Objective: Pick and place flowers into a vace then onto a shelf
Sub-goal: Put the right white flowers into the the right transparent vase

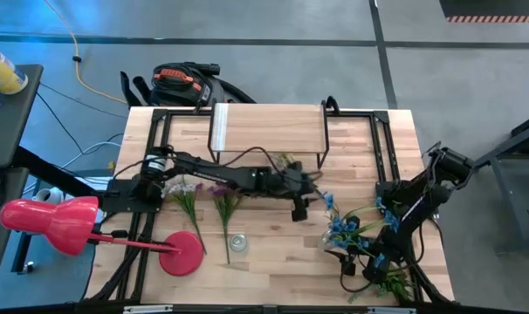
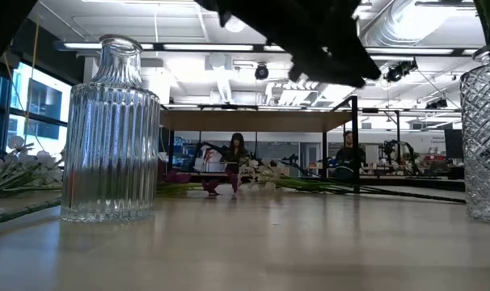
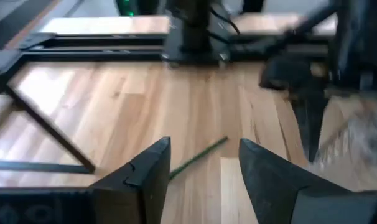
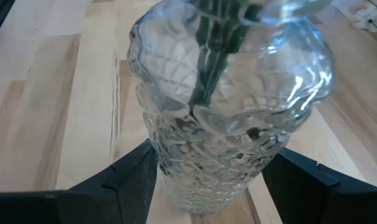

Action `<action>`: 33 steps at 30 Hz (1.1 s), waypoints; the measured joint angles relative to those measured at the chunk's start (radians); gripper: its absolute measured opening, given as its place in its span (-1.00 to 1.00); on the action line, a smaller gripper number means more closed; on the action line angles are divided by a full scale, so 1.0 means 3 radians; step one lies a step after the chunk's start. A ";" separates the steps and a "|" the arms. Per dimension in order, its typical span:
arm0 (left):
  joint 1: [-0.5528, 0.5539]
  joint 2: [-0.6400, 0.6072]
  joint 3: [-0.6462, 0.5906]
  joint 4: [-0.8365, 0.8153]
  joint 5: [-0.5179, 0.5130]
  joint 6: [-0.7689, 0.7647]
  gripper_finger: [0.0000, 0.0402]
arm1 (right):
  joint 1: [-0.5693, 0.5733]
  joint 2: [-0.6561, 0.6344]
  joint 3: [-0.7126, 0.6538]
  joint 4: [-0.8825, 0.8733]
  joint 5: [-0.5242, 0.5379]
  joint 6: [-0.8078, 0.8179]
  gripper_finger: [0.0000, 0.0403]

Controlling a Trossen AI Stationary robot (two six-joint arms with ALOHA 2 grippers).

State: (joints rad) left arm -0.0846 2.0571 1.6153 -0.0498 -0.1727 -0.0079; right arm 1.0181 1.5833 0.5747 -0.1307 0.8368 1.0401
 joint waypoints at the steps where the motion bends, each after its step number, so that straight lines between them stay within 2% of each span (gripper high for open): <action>1: 0.0010 0.0064 0.0077 -0.0040 -0.0007 -0.0013 0.13 | 0.0009 0.0000 0.0000 0.0001 0.0001 -0.0004 0.28; 3: 0.0047 0.0172 0.0237 -0.0222 -0.0084 -0.0466 0.12 | 0.0014 0.0000 0.0000 0.0001 -0.0002 0.0015 0.28; 5: 0.0108 0.0226 0.0357 -0.0473 -0.0136 -0.1309 0.07 | 0.0014 0.0000 0.0000 -0.0001 -0.0017 0.0065 0.28; 8: 0.0154 0.0247 0.0387 -0.0519 -0.0223 -0.2459 -0.04 | 0.0014 0.0000 0.0000 -0.0001 -0.0044 0.0162 0.28; 11: 0.0125 0.0247 0.0388 -0.0556 -0.0485 -0.3305 -0.20 | 0.0014 0.0000 0.0000 0.0000 -0.0047 0.0191 0.28; 13: 0.0120 0.0301 0.0397 -0.0578 -0.0492 -0.3638 -0.31 | 0.0014 0.0001 0.0000 -0.0007 -0.0048 0.0191 0.28; 16: 0.0134 0.0386 0.0380 -0.0670 -0.0368 -0.4005 -0.46 | 0.0014 0.0000 0.0000 -0.0021 -0.0067 0.0191 0.28; 18: 0.0137 0.0464 0.0393 -0.0468 -0.0298 -0.4205 -0.53 | 0.0021 0.0001 0.0000 -0.0045 -0.0084 0.0192 0.28; 22: 0.0099 0.0475 0.0393 -0.0325 -0.0330 -0.4515 -0.53 | 0.0053 0.0001 -0.0001 -0.0062 -0.0086 0.0198 0.28; 25: 0.0074 0.0494 0.0393 -0.0343 -0.0628 -0.4472 -0.43 | 0.0063 0.0001 -0.0001 -0.0065 -0.0081 0.0200 0.28; 29: 0.0064 0.0532 0.0397 -0.0307 -0.0934 -0.4494 -0.16 | 0.0063 0.0001 -0.0001 -0.0065 -0.0080 0.0200 0.28; 31: 0.0064 0.0583 0.0393 -0.0264 -0.0952 -0.4576 0.00 | 0.0063 0.0001 -0.0001 -0.0065 -0.0077 0.0200 0.28; 33: 0.0073 0.0705 0.0392 0.0012 -0.0935 -0.4592 0.14 | 0.0063 0.0001 -0.0001 -0.0070 -0.0073 0.0200 0.28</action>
State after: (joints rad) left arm -0.0628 2.2686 1.7329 -0.0462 -0.4533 -1.3855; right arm 1.0370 1.5837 0.5743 -0.1516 0.8148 1.1000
